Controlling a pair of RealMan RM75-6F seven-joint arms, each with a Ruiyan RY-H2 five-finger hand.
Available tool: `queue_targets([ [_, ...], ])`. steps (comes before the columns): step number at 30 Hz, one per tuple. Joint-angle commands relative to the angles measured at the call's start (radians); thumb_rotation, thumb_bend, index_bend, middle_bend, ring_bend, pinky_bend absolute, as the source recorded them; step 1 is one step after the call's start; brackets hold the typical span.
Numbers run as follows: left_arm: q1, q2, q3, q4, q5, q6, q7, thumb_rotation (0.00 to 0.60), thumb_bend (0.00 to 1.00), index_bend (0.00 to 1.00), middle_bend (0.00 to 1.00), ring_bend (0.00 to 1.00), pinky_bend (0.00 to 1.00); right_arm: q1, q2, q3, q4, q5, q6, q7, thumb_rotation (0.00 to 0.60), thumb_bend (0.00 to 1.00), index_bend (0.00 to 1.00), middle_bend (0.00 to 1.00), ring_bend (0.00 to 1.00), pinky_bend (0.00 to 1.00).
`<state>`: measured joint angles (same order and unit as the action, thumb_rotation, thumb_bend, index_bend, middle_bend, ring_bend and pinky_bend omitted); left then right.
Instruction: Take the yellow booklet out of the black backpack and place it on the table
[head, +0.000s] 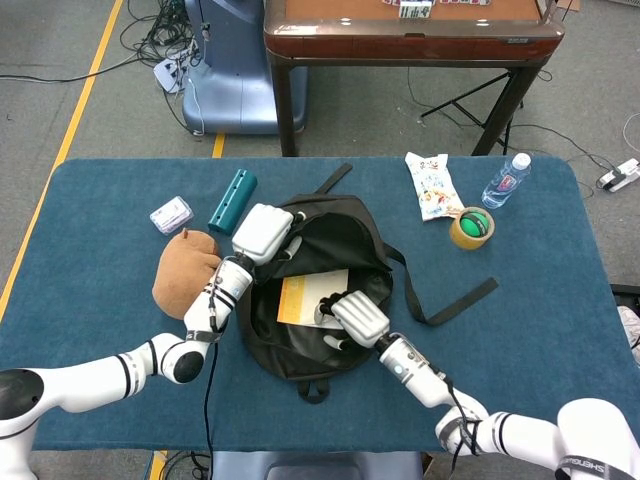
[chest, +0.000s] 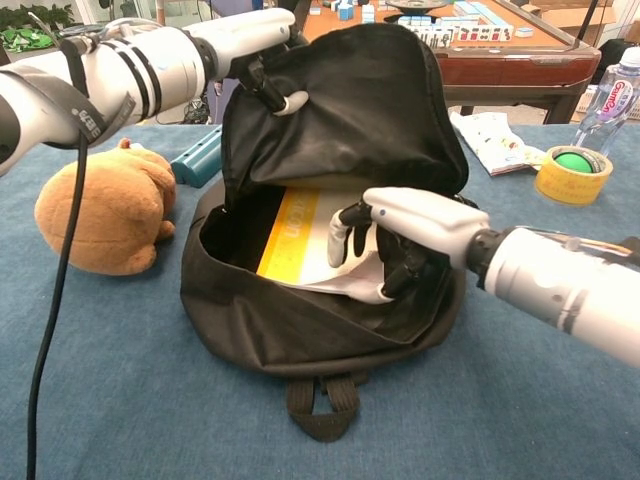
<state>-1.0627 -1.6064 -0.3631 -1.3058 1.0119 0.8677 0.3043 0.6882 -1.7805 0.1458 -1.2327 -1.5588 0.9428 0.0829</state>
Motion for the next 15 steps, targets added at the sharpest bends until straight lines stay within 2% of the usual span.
queue_targets([
  [1,0.000,-0.003,0.010,0.009,0.000,0.001,0.002,0.600,0.53,0.76,0.81,0.72,0.56,0.021,-0.037,-0.002,0.052,0.023,-0.018,-0.020,0.600,0.12,0.46,0.41,0.37,0.44],
  [5,0.001,-0.007,0.016,0.023,-0.012,0.000,-0.002,0.600,0.53,0.76,0.81,0.72,0.56,0.016,-0.048,-0.018,0.084,0.030,-0.006,-0.054,0.600,0.01,0.45,0.38,0.32,0.38],
  [12,0.002,-0.017,0.023,0.055,-0.025,-0.007,-0.019,0.600,0.53,0.76,0.81,0.72,0.56,-0.006,-0.055,-0.040,0.128,0.033,0.038,-0.043,0.600,0.00,0.36,0.25,0.22,0.32],
  [15,0.002,-0.022,0.021,0.071,-0.040,-0.011,-0.023,0.600,0.53,0.76,0.81,0.72,0.56,0.004,-0.074,-0.037,0.161,0.029,0.048,-0.036,0.600,0.00,0.35,0.24,0.21,0.31],
])
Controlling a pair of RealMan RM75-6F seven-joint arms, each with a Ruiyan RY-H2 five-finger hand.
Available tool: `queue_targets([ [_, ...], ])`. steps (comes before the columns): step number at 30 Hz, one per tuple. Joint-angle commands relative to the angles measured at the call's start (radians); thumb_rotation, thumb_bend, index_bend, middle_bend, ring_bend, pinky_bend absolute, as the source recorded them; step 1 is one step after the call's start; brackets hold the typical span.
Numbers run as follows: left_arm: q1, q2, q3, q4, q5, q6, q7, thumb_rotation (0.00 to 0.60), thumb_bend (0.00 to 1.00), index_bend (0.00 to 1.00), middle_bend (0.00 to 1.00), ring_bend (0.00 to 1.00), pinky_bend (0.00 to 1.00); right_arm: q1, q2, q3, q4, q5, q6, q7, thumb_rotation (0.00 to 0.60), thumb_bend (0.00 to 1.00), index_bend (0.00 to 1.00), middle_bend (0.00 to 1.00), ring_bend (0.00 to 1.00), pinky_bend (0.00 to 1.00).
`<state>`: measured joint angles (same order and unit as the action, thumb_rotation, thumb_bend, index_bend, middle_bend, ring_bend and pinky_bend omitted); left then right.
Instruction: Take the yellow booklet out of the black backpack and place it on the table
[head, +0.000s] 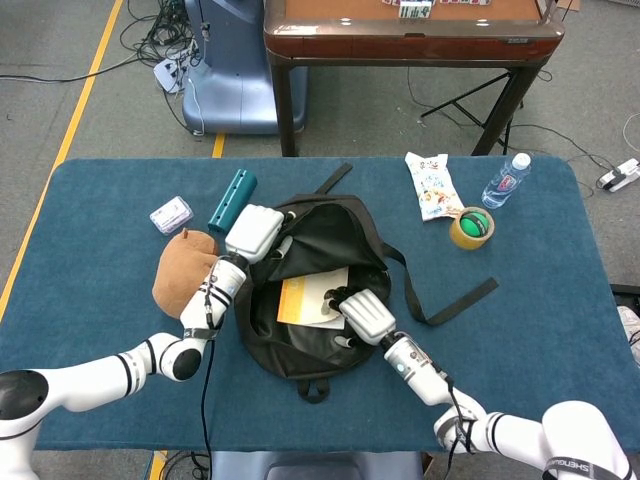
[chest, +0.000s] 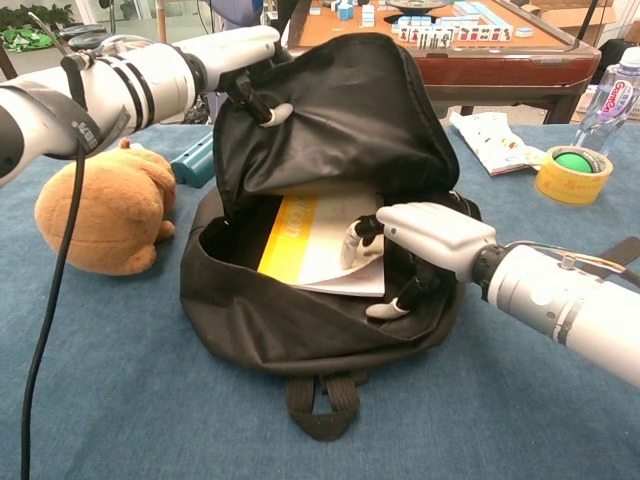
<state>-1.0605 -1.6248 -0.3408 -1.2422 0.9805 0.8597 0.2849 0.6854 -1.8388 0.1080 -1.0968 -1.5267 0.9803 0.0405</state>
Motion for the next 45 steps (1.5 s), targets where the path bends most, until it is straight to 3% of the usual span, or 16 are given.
queue_targets([
  [1,0.000,-0.005,-0.002,0.013,-0.014,-0.003,-0.005,0.600,0.53,0.76,0.80,0.72,0.56,0.012,-0.024,0.004,0.039,-0.005,0.013,0.004,0.600,0.00,0.35,0.24,0.21,0.31],
  [15,0.002,0.003,0.000,0.043,-0.051,-0.002,0.014,0.600,0.52,0.76,0.81,0.72,0.56,0.076,-0.120,0.018,0.178,-0.014,0.019,-0.004,0.600,0.02,0.35,0.29,0.21,0.31],
  [23,0.003,0.014,0.006,0.049,-0.100,-0.003,0.063,0.600,0.52,0.76,0.81,0.71,0.56,0.098,-0.194,0.004,0.315,-0.054,0.084,0.055,0.600,0.25,0.40,0.38,0.27,0.33],
  [34,0.004,0.033,0.004,0.029,-0.170,-0.005,0.106,0.600,0.52,0.76,0.80,0.71,0.56,0.112,-0.260,-0.019,0.472,-0.090,0.163,0.130,0.600,0.59,0.57,0.52,0.48,0.50],
  [40,0.004,0.044,0.006,0.014,-0.169,-0.001,0.108,0.600,0.52,0.75,0.80,0.71,0.56,0.110,-0.254,-0.020,0.491,-0.104,0.231,0.162,0.600,0.66,0.68,0.61,0.58,0.60],
  [45,0.005,0.048,0.010,0.004,-0.164,0.002,0.103,0.600,0.51,0.75,0.80,0.71,0.56,0.104,-0.188,-0.032,0.409,-0.123,0.275,0.183,0.600,0.67,0.73,0.64,0.61,0.64],
])
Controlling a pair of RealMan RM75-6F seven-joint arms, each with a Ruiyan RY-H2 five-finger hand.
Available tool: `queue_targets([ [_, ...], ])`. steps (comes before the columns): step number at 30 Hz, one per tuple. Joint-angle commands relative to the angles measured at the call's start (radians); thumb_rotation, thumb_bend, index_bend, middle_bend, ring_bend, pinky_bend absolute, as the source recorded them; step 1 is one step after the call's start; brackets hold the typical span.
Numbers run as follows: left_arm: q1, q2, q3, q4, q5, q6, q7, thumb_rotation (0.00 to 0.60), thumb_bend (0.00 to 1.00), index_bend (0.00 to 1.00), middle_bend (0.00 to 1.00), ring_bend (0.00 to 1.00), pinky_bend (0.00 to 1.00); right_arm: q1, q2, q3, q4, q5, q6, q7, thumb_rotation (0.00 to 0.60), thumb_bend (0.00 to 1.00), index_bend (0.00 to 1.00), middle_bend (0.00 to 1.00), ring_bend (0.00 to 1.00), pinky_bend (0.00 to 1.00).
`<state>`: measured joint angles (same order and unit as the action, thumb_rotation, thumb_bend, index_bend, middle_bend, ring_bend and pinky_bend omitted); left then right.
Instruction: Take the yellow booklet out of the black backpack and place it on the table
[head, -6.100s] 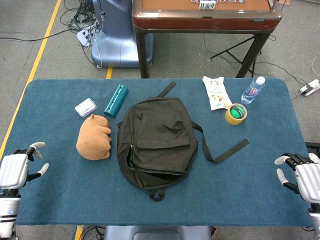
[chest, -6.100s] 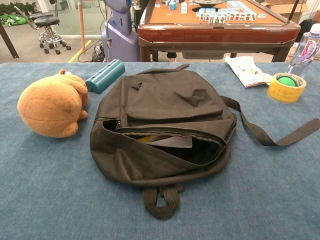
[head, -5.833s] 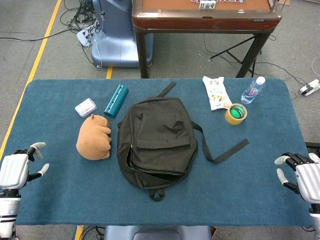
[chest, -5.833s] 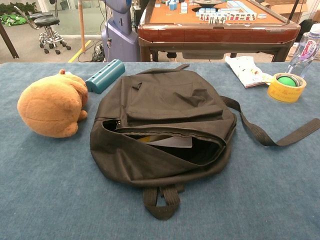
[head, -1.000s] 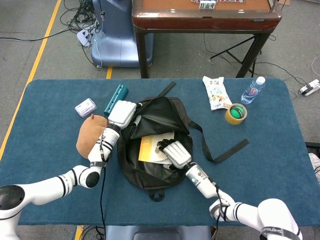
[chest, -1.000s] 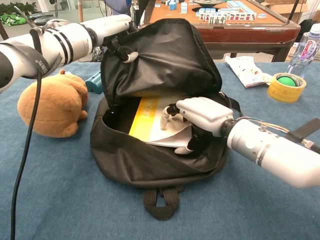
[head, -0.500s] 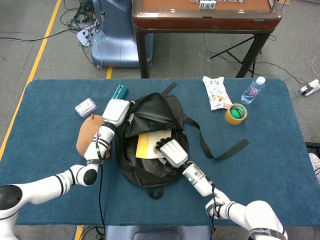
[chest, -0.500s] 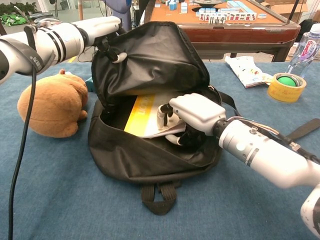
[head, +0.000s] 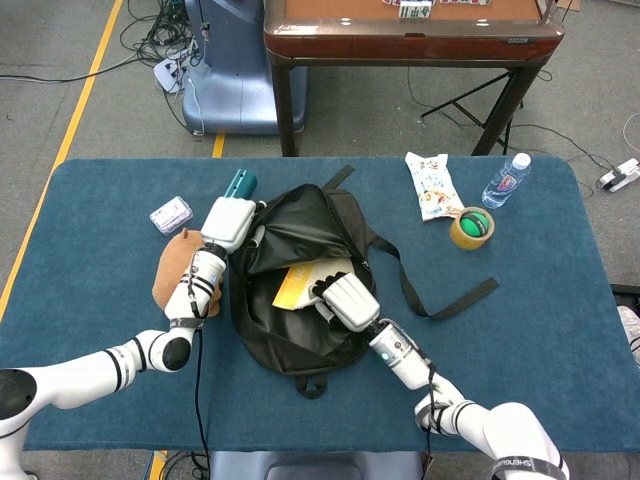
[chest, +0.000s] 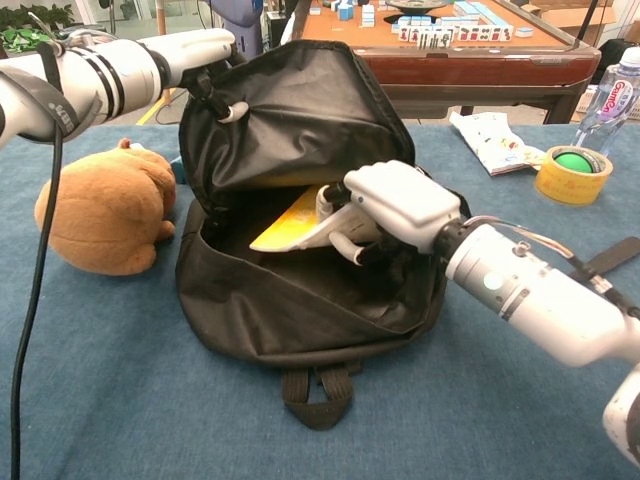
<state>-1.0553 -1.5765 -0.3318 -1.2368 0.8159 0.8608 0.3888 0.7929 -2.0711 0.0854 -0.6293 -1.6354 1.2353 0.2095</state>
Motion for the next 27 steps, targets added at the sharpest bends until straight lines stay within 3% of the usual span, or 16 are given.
queue_targets([
  [1,0.000,0.000,0.001,-0.003,0.000,0.002,0.000,0.600,0.51,0.75,0.80,0.71,0.56,-0.003,0.073,-0.014,-0.093,-0.024,0.033,0.002,0.600,0.67,0.73,0.65,0.61,0.64],
  [4,-0.001,-0.001,0.002,-0.007,-0.002,0.005,0.001,0.600,0.51,0.75,0.80,0.71,0.56,-0.005,0.144,-0.015,-0.199,-0.041,0.062,-0.041,0.600,0.67,0.75,0.66,0.63,0.65],
  [11,0.001,0.003,0.007,-0.021,-0.005,0.013,0.006,0.600,0.51,0.75,0.80,0.70,0.56,-0.038,0.373,0.005,-0.574,-0.043,0.107,-0.164,0.600,0.67,0.77,0.68,0.65,0.67],
  [18,0.017,0.026,0.028,-0.078,0.025,0.024,0.002,0.600,0.51,0.73,0.80,0.70,0.56,-0.093,0.626,0.031,-0.935,-0.034,0.150,-0.206,0.600,0.69,0.79,0.69,0.66,0.68],
  [23,0.032,0.062,0.055,-0.171,0.027,0.023,0.026,0.600,0.39,0.60,0.75,0.68,0.56,-0.145,0.820,0.064,-1.135,-0.020,0.197,-0.185,0.600,0.68,0.79,0.69,0.66,0.69],
  [27,0.040,0.110,0.086,-0.274,0.026,0.012,0.058,0.600,0.31,0.48,0.73,0.68,0.54,-0.185,0.934,0.086,-1.224,-0.020,0.238,-0.166,0.600,0.68,0.79,0.69,0.66,0.69],
])
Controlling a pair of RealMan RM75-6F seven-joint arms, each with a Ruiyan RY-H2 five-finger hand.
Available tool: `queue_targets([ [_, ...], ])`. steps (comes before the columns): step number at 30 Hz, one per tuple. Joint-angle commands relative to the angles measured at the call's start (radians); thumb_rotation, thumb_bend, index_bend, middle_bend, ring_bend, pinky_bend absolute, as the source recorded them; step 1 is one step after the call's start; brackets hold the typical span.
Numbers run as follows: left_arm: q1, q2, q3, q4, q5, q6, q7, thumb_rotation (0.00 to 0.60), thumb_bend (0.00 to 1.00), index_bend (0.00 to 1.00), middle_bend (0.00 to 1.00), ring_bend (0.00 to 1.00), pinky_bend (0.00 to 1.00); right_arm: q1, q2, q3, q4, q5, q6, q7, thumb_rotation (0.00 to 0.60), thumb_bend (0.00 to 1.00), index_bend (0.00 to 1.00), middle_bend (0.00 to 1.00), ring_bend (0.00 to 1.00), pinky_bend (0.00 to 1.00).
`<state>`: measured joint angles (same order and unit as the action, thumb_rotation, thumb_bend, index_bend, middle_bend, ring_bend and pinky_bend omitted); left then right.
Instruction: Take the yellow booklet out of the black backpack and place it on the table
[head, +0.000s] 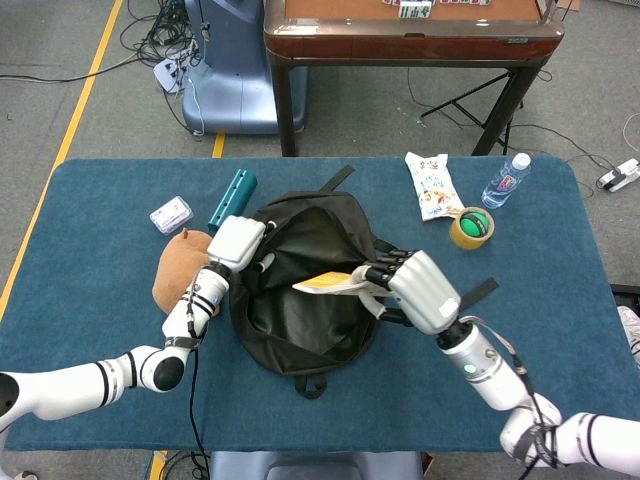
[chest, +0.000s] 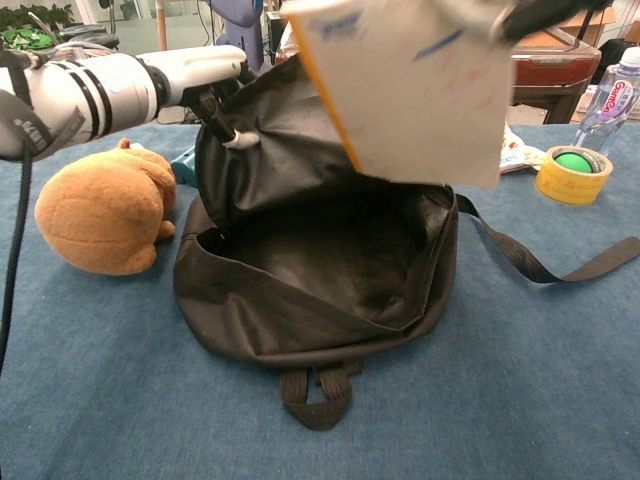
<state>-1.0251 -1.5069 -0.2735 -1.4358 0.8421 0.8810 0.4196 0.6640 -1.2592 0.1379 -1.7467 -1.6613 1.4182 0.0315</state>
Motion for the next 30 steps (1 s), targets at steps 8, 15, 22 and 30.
queue_targets([
  [8,0.048,0.145,0.090,-0.295,0.048,0.043,0.079,0.600,0.25,0.29,0.71,0.69,0.53,-0.113,0.246,0.067,-0.122,0.061,0.073,0.048,0.600,0.68,0.79,0.69,0.66,0.69],
  [15,0.080,0.199,0.083,-0.399,0.110,0.101,0.048,0.482,0.20,0.27,0.71,0.69,0.53,-0.094,0.190,0.071,0.019,0.132,-0.018,0.047,0.600,0.68,0.79,0.69,0.66,0.69],
  [22,0.115,0.250,0.071,-0.445,0.145,0.133,-0.009,0.359,0.19,0.27,0.71,0.68,0.53,-0.032,0.033,0.072,0.248,0.169,-0.123,0.042,0.600,0.67,0.79,0.67,0.66,0.69],
  [30,0.146,0.322,0.073,-0.510,0.173,0.112,-0.080,0.206,0.16,0.25,0.66,0.63,0.53,0.014,-0.104,0.050,0.403,0.203,-0.231,0.049,0.600,0.51,0.70,0.57,0.55,0.61],
])
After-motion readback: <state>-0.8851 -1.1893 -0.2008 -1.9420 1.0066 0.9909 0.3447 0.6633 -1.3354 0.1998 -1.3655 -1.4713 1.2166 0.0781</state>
